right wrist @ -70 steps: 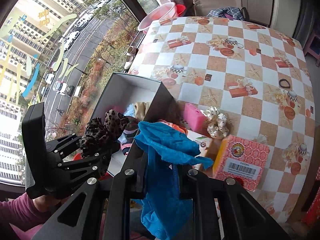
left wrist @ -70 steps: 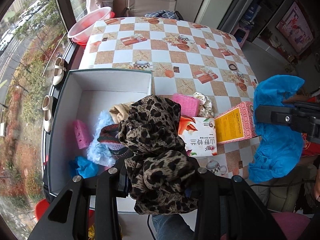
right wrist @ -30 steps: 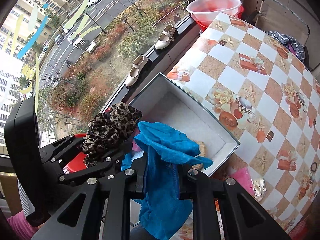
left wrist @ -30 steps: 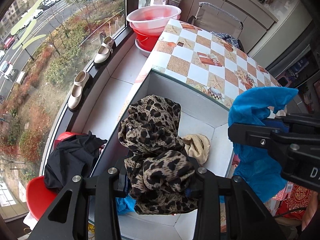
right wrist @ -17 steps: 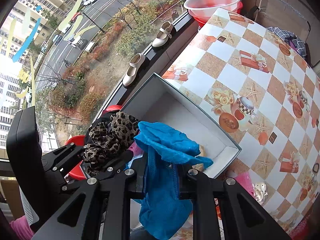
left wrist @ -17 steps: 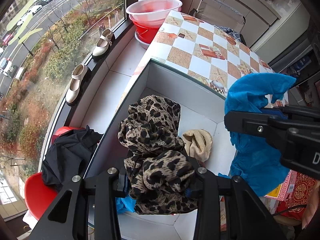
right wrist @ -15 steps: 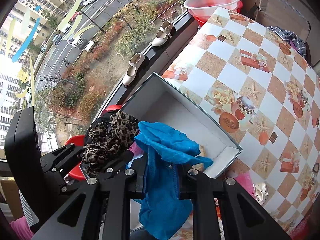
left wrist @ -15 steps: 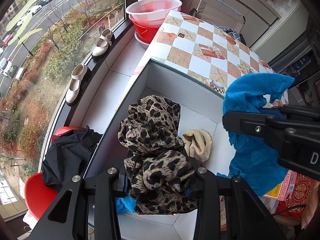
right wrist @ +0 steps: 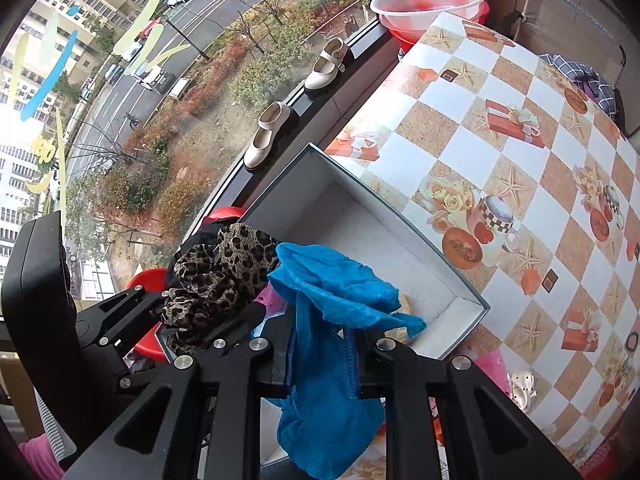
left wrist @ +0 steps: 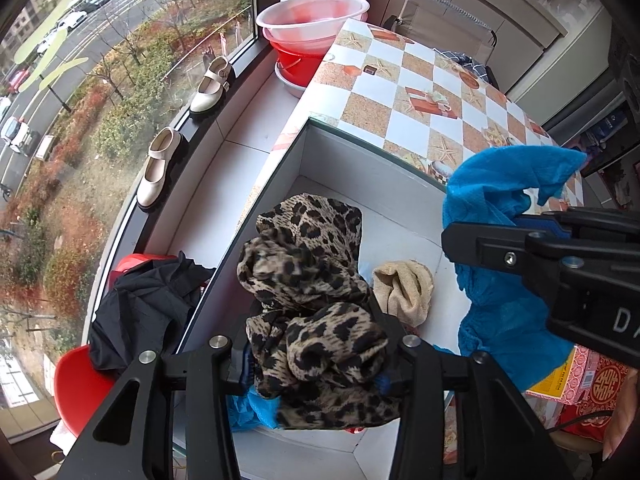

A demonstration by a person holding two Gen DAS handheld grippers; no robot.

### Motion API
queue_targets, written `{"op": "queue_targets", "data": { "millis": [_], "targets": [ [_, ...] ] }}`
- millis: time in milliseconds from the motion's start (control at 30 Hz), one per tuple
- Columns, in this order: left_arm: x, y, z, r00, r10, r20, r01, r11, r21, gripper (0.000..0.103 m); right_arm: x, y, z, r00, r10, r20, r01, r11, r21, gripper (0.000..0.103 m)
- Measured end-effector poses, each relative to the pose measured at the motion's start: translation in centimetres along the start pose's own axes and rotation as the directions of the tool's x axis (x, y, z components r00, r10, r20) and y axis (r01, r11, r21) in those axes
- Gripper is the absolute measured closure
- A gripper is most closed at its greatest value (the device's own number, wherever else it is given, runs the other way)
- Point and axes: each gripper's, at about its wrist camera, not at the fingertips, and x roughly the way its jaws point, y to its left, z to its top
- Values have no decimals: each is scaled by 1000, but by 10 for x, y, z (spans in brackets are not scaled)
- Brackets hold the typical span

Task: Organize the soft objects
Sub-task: 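Hold the leopard scrunchie and blue cloth with both tools above the box, then open both tools to drop the scrunchie and blue cloth into the box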

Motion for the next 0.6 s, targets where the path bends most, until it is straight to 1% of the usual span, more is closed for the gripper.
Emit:
{"op": "queue_targets", "data": {
  "millis": [67, 100, 133, 200, 267, 300, 333, 400, 433, 467, 500, 600],
  "targets": [
    [-1, 0, 0, 1000, 11, 9, -11, 1000, 2, 36, 0, 0, 1, 1000, -9, 4, 9, 1000, 1, 83],
    [-2, 1, 0, 1000, 18, 13, -18, 1000, 0, 33, 0, -1, 1, 1000, -14, 5, 14, 1000, 2, 82],
    [-3, 2, 1, 1000, 23, 13, -22, 1000, -2, 25, 0, -1, 1, 1000, -16, 4, 16, 1000, 4, 82],
    [-2, 3, 2, 999, 31, 8, -31, 999, -7, 24, 0, -3, 2, 1000, -15, 2, 15, 1000, 9, 82],
    [2, 4, 3, 999, 30, -28, -30, 1000, -7, 24, 0, -5, 2, 1000, -11, -2, 11, 1000, 13, 81],
    [7, 5, 4, 998, 20, -59, -21, 1000, -11, 24, 1, -5, 1, 1000, -10, -4, 10, 1000, 16, 68],
    [11, 6, 4, 996, 12, -86, -13, 1000, -17, 24, 0, -6, 1, 1000, -21, 0, 21, 1000, 19, 31],
    [14, 9, 2, 995, 12, -100, -16, 999, -41, 22, -4, -8, 1, 998, -69, 13, 68, 997, 33, 0],
    [15, 9, 1, 994, 29, -102, -33, 999, -41, 21, -7, -11, 1, 997, -77, 20, 77, 996, 42, 0],
    [15, 9, 0, 994, 42, -103, -47, 998, -38, 18, -9, -13, 1, 998, -64, 16, 63, 997, 53, 0],
    [14, 9, -1, 994, 41, -102, -44, 998, -36, 18, -10, -16, 0, 999, -51, 10, 50, 997, 64, 0],
    [4, 5, -4, 996, -4, -90, 1, 999, -34, 18, -23, -25, -6, 1000, -30, 6, 29, 995, 96, 0]
  ]
}}
